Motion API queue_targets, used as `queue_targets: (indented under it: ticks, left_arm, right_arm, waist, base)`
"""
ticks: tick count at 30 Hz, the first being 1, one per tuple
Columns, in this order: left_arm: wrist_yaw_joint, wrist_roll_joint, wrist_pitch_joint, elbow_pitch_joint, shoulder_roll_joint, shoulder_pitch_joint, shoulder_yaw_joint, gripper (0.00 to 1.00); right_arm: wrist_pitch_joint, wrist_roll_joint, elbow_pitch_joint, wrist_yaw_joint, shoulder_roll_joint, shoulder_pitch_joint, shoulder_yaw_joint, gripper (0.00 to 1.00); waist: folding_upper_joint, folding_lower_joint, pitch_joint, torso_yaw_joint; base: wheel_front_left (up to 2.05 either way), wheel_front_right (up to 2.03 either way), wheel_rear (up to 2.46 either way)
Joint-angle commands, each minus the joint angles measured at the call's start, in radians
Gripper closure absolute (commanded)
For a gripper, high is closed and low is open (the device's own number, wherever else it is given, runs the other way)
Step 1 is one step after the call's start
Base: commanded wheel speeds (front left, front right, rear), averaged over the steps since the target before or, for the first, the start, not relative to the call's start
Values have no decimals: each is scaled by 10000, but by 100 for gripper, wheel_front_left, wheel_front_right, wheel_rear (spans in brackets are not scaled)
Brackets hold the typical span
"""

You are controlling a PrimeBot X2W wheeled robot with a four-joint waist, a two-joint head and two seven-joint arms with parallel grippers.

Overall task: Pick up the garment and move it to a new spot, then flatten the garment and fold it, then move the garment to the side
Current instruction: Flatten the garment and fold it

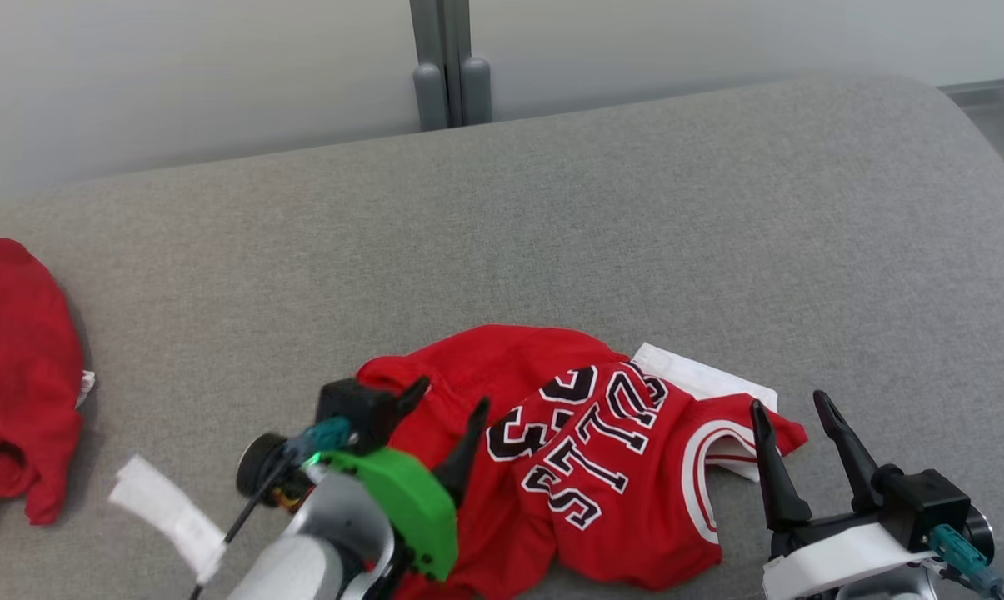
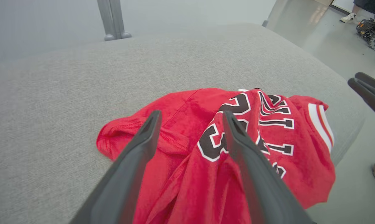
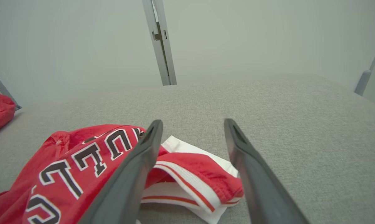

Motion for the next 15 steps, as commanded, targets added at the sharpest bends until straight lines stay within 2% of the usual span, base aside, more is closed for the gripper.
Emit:
queue_targets:
  ticks: [1,3,6,11,15]
  left_arm:
    - [-233,211,147,534,-210,-853,-231,0]
    - [-411,207,311,1506,-636,-1711,-384,0]
    - [-706,480,423,3041,-941,-2936,-570,0]
    - [-1084,776,517,5410,-1139,-4294,-863,0]
    - [-1357,725,719,6702,-1206,-4650,-1210,0]
  right_arm:
    - [-7,31,-29,-14,15,-244,41,0]
    - [-6,47,-14,-14,33,-406,99,0]
    - [-7,88,18,-14,81,-620,159,0]
    - [-7,158,86,-14,105,-840,225,0]
    - [-7,251,98,-14,120,-843,147,0]
  waist:
    - [0,0,672,-573]
    - [0,0,934,-822]
    - [0,0,1243,-1181]
    - [0,0,1566,-1810]
    - [0,0,1615,-2101]
  base:
    - [0,0,0]
    - [0,0,0]
    - [0,0,0]
    - [0,0,0]
    - [0,0,0]
